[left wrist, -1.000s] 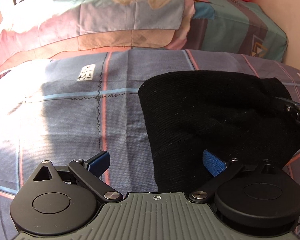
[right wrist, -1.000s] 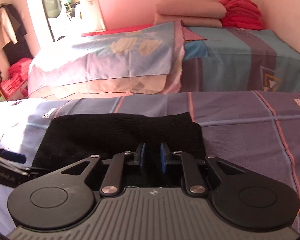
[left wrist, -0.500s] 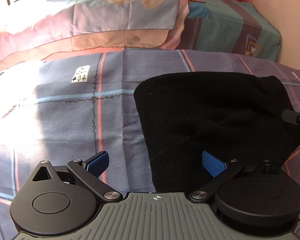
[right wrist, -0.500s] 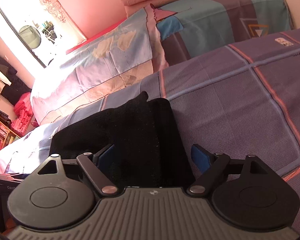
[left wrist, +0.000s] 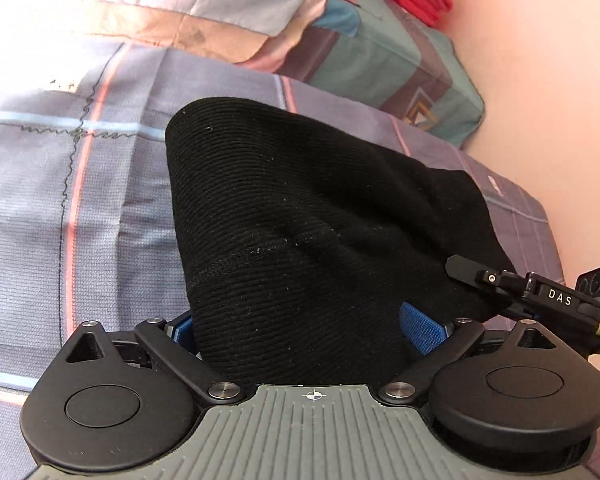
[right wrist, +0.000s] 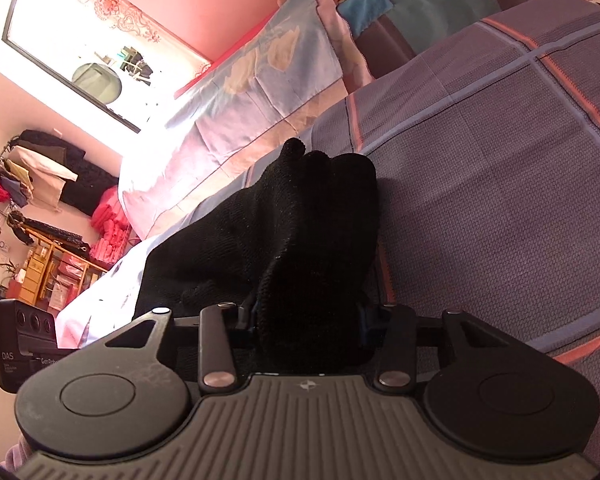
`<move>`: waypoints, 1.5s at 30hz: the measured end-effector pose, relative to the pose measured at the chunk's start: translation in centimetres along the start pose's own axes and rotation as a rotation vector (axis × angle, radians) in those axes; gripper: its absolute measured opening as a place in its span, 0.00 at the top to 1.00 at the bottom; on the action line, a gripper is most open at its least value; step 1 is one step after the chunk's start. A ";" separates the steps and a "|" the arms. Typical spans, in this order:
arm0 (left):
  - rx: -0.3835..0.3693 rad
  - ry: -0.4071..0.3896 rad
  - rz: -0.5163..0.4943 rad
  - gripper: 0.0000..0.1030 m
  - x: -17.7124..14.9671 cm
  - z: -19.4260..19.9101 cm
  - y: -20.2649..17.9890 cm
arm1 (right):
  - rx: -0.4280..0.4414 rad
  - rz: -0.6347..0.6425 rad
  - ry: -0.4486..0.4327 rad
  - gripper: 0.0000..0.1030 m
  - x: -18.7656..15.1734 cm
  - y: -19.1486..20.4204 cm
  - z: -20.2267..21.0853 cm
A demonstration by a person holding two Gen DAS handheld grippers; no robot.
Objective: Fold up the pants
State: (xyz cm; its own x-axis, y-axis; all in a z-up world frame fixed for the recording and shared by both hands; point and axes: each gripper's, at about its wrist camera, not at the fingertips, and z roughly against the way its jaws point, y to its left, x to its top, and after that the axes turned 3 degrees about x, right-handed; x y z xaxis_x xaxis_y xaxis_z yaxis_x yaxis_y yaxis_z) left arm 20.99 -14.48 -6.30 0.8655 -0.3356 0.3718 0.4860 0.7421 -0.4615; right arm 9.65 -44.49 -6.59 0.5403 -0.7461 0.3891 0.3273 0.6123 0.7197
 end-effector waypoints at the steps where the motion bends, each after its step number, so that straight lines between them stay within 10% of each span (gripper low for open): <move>1: -0.008 -0.009 -0.015 0.00 -0.3 1.0 -0.8 | 0.013 0.002 -0.003 0.56 -0.3 0.5 0.8; 17: -0.069 0.032 -0.162 0.00 -15.3 13.6 -5.2 | 0.035 -0.096 -0.030 0.49 -17.6 7.0 15.4; 21: 0.145 0.202 -0.123 0.00 -17.9 8.3 -2.7 | -0.305 -0.136 0.062 0.31 -22.0 3.9 13.3; 27: 0.209 0.200 -0.065 0.00 -18.5 9.1 -1.2 | -0.385 0.163 -0.186 0.31 -22.1 10.7 16.3; 32: 0.305 0.160 -0.149 0.00 -18.5 9.2 -2.5 | -0.365 0.480 -0.126 0.34 -22.2 14.6 10.9; 36: 0.326 0.169 -0.137 0.00 -18.4 8.3 -2.6 | -0.487 0.327 -0.085 0.57 -20.4 10.6 8.1; 39: 0.362 0.160 -0.175 0.00 -18.9 8.8 -3.2 | -0.481 0.225 -0.179 0.43 -20.2 10.8 11.3; 45: 0.386 0.147 -0.192 0.00 -19.0 8.7 -3.6 | -0.522 0.223 -0.042 0.33 -24.8 9.6 11.8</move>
State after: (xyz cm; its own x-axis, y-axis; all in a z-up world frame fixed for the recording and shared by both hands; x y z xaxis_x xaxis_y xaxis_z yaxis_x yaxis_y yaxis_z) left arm 1.76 -5.73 -4.73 0.7858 -0.5461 0.2904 0.5825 0.8113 -0.0506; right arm -9.71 -23.21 -2.53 0.6123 -0.5873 0.5293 0.5545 0.7962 0.2420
